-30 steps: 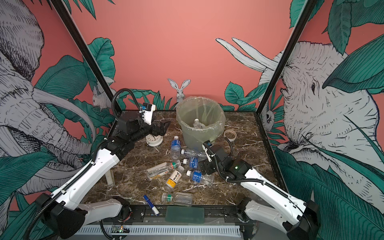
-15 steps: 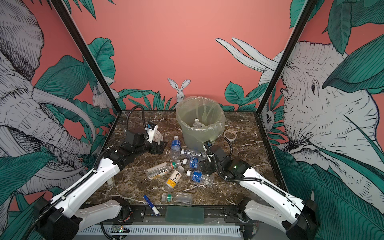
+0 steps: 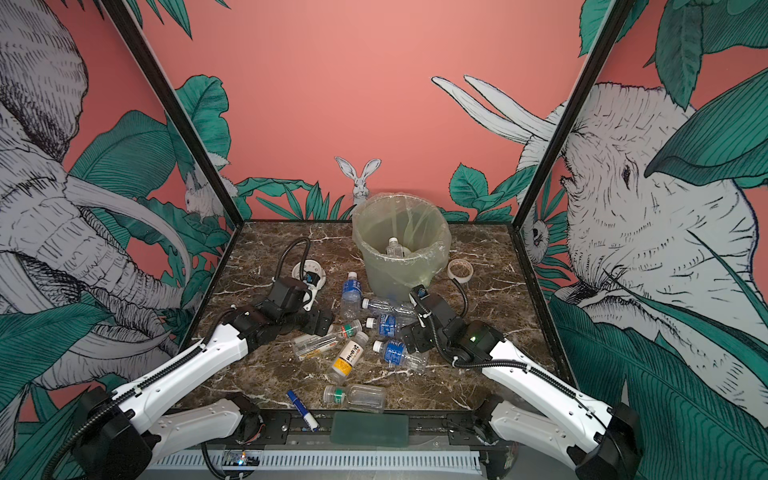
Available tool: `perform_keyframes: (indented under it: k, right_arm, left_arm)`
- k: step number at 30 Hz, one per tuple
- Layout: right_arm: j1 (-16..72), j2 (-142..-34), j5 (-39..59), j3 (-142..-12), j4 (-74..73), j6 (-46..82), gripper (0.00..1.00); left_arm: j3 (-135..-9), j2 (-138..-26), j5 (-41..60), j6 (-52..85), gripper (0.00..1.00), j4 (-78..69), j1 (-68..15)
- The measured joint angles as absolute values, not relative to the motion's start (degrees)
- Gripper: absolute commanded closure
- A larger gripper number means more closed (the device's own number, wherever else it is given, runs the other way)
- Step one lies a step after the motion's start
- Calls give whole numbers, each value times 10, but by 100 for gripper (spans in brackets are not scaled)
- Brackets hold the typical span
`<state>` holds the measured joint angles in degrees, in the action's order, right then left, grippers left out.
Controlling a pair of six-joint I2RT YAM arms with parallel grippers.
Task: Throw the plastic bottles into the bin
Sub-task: 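Lower the left gripper toward the bottles near the clock while the right gripper advances, then close the left gripper on the clear bottle with green-and-red neck label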
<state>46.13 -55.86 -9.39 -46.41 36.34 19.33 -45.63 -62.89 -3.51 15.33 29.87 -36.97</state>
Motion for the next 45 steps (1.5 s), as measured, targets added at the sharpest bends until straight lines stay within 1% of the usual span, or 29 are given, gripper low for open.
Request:
perform_keyframes:
  k: [4,12,28,45]
  right_arm:
    - [461,-559,-94,-463,364,194,1]
    - [461,-559,-95,-463,363,194,1]
    - [461,-566,-95,-460,363,201,1]
    - [461,-576,-95,-460,362,201,1]
  left_arm:
    - [-437,-629,-41,175,1,301,-385]
    - [-407,-629,-46,203,0,304,-390]
    - [-378,-631,-36,207,1,295,-392]
    - [-372,-650,-11,199,5,290,-405]
